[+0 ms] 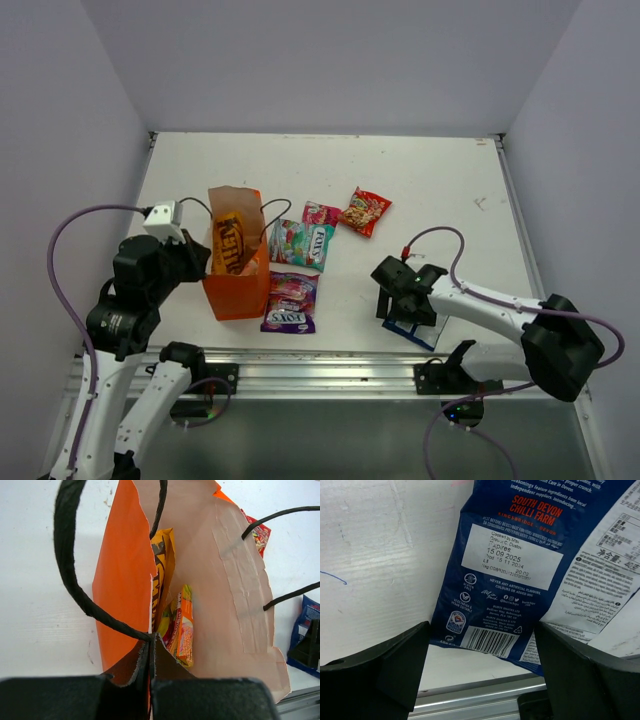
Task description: Place the snacks into the paper bag
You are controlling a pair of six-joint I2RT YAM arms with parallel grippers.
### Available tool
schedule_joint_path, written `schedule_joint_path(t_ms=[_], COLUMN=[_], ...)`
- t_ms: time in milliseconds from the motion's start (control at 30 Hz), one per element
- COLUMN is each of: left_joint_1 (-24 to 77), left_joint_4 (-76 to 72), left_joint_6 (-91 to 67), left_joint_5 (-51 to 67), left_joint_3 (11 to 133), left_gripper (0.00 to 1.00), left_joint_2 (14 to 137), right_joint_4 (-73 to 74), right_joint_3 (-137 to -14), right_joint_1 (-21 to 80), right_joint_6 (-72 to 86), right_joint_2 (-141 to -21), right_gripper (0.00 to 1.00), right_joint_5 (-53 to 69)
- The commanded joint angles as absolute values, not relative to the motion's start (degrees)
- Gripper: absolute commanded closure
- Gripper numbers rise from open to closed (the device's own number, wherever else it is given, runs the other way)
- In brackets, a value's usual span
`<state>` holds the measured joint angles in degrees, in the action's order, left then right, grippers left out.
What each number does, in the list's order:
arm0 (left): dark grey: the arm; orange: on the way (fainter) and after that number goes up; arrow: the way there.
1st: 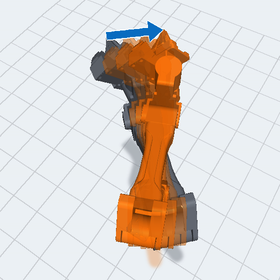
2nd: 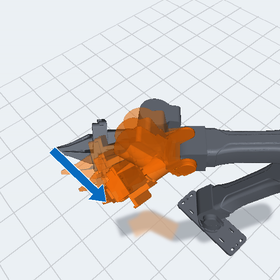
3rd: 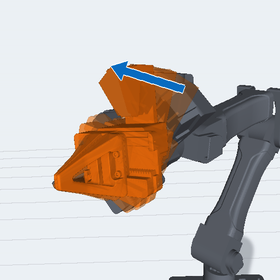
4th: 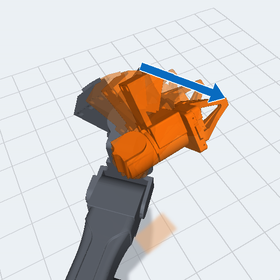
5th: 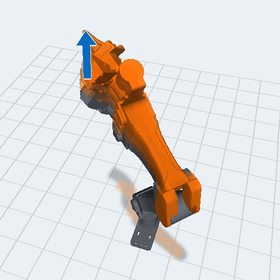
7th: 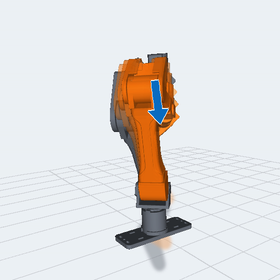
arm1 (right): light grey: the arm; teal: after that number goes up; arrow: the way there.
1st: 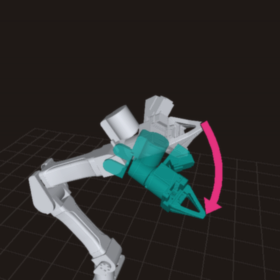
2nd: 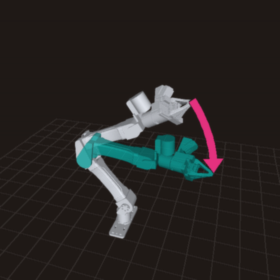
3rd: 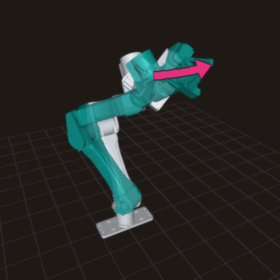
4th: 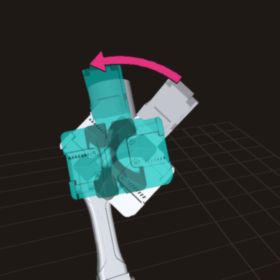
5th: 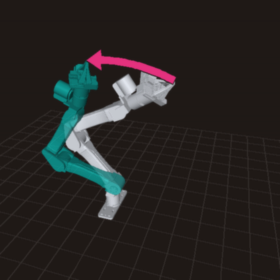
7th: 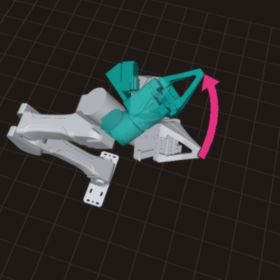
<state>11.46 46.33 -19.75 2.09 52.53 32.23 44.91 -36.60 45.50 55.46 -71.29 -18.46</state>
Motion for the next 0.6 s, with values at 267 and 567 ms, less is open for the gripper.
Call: schedule_joint_path(t_ms=[267,567], left_joint_1=[12.5,12.5], left_joint_4=[46.1,46.0], left_joint_6=[-18.9,-18.8], left_joint_5=[2.3,2.1], left_joint_3=[52.2,52.7], left_gripper=[1.0,1.0], left_joint_2=[30.8,31.2], right_joint_4=[37.0,41.7], right_joint_3=[-32.3,-53.7], right_joint_1=[40.7,42.2], right_joint_6=[55.5,43.3], right_joint_2=[-74.4,-69.7], right_gripper=[0.85,1.0], right_joint_5=[-12.7,-12.8])
